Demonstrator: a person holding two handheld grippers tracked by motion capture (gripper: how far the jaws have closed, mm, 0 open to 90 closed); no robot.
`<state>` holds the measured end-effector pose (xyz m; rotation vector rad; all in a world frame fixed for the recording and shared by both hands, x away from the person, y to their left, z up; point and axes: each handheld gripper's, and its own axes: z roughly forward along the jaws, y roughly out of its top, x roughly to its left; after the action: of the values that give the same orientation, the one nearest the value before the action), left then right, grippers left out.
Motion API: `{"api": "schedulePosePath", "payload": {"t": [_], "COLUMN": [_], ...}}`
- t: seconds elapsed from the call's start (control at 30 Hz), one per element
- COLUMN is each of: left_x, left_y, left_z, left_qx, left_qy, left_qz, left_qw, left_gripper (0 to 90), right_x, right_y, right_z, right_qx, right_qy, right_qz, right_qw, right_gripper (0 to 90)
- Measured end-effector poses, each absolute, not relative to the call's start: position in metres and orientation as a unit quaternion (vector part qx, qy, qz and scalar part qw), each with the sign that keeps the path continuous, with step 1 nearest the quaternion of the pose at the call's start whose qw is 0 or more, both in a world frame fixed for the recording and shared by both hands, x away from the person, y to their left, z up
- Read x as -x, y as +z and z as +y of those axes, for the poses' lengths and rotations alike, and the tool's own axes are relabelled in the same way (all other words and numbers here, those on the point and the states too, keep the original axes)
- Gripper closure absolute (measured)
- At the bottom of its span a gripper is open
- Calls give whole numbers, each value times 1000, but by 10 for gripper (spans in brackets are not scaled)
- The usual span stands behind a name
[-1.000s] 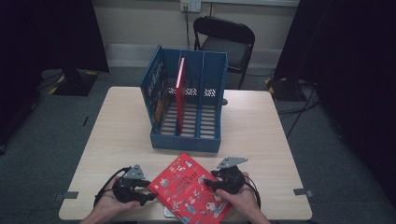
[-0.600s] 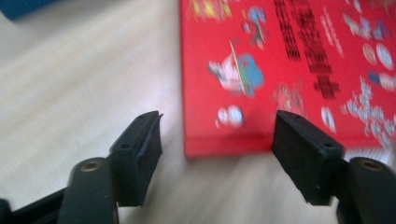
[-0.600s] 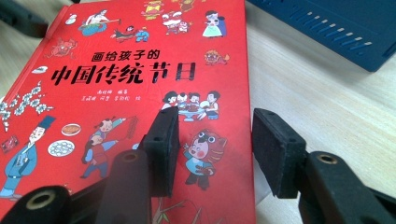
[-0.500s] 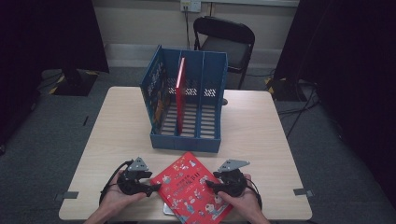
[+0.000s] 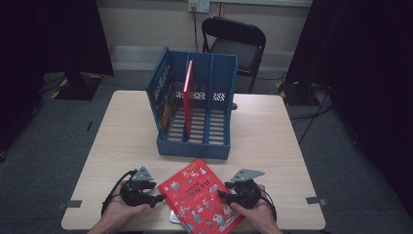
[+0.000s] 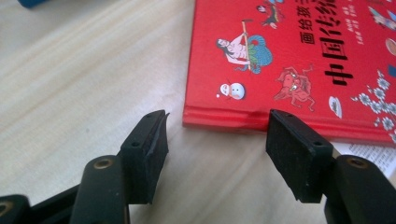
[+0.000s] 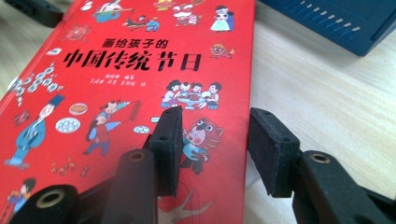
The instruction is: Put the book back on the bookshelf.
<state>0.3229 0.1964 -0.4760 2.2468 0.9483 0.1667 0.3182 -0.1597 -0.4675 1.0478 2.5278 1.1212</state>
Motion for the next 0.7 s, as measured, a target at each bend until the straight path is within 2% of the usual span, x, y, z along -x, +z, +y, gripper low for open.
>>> {"api": "schedulePosePath", "payload": {"t": [0.2, 0.33, 0.5, 0.57, 0.7], "left_x": [-333, -335, -325, -324, -326], "left_y": [-477, -472, -469, -471, -473], "left_z": [193, 190, 178, 176, 176], "left_qx": [-853, -845, -851, -849, -847], "left_qy": [61, 37, 20, 19, 17], "left_qz": [386, 391, 370, 373, 376], "left_qw": [347, 362, 373, 374, 375], "left_gripper": [390, 451, 451, 417, 405], "right_x": [-311, -307, -304, -302, -298], "right_y": [-467, -467, -467, -467, -467], "right_z": [-164, -165, -166, -166, -166], "right_qx": [-354, -354, -359, -358, -352], "right_qy": [376, 376, 377, 375, 375], "right_qz": [851, 851, 848, 849, 852], "right_qw": [97, 96, 98, 98, 95], "right_gripper": [565, 566, 569, 569, 569]}}
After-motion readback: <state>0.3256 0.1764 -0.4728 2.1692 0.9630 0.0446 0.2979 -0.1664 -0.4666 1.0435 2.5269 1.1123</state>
